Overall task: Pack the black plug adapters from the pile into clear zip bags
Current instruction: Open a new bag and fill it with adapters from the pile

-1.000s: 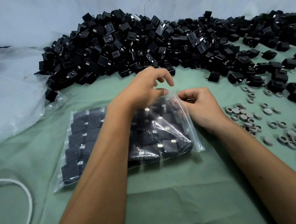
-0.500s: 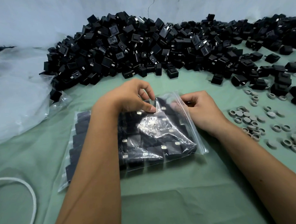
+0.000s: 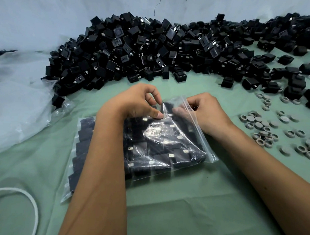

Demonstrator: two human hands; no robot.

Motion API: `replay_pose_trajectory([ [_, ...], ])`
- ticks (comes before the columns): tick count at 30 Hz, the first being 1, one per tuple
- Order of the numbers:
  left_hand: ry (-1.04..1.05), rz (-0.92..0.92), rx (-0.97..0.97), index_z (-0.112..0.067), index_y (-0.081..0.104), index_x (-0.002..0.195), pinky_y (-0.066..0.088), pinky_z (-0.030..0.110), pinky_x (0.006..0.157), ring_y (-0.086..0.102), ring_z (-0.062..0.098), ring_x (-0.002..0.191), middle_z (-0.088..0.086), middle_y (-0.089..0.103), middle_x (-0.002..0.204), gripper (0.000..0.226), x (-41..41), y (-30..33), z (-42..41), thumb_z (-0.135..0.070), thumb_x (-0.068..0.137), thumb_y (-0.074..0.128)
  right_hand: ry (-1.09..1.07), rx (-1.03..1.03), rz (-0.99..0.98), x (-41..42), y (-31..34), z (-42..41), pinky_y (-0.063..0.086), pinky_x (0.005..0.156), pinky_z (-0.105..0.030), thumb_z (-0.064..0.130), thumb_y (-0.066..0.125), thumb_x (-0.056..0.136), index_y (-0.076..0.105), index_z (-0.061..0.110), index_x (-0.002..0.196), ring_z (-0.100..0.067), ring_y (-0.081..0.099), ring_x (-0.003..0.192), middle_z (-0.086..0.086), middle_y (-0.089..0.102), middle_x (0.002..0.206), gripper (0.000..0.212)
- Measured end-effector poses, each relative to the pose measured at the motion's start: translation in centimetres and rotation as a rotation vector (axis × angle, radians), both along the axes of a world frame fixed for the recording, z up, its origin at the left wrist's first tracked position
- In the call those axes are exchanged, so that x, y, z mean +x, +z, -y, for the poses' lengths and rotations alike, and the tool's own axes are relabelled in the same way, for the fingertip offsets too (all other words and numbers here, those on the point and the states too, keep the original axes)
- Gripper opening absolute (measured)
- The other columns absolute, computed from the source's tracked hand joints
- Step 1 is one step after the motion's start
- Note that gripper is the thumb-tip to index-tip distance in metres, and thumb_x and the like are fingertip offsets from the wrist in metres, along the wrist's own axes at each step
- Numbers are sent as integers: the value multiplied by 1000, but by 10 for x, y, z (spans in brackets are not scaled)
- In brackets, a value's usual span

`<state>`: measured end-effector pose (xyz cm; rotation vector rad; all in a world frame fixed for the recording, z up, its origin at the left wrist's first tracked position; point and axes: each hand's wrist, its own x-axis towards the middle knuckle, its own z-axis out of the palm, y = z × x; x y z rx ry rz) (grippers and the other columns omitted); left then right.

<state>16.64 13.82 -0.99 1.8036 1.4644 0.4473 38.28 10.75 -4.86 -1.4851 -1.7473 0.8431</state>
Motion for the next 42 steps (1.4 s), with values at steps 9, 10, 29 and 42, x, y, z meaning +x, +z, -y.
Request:
replay_pose_trajectory([
  [9,-19,-50,44,-34,66,100,53,34,78,61,12,86,-5,64,104,41,2,6,3,-25,70,94,-244,13,-279,23,0,-27,40,56,-23,6,59,83,76,18,75,0,53,51,10,64,60,22],
  [10,-20,-39,77,-37,66,99,50,30,76,59,11,91,-7,62,106,38,4,8,4,-25,74,92,-281,62,-198,22,3,-38,42,58,-24,7,57,83,75,21,77,0,53,54,11,65,63,24],
  [29,-173,-248,452,-40,79,92,27,27,106,32,17,112,0,48,115,20,53,8,6,-21,88,80,-216,-4,-268,38,-4,-36,49,51,-23,21,77,90,71,26,104,-14,72,64,1,76,86,16],
  [42,-122,-206,502,-29,81,84,40,22,77,48,11,101,-2,59,109,20,52,16,10,-11,77,88,-97,33,-459,21,-13,-6,58,61,-22,14,78,91,81,22,97,-16,77,72,-3,78,85,11],
])
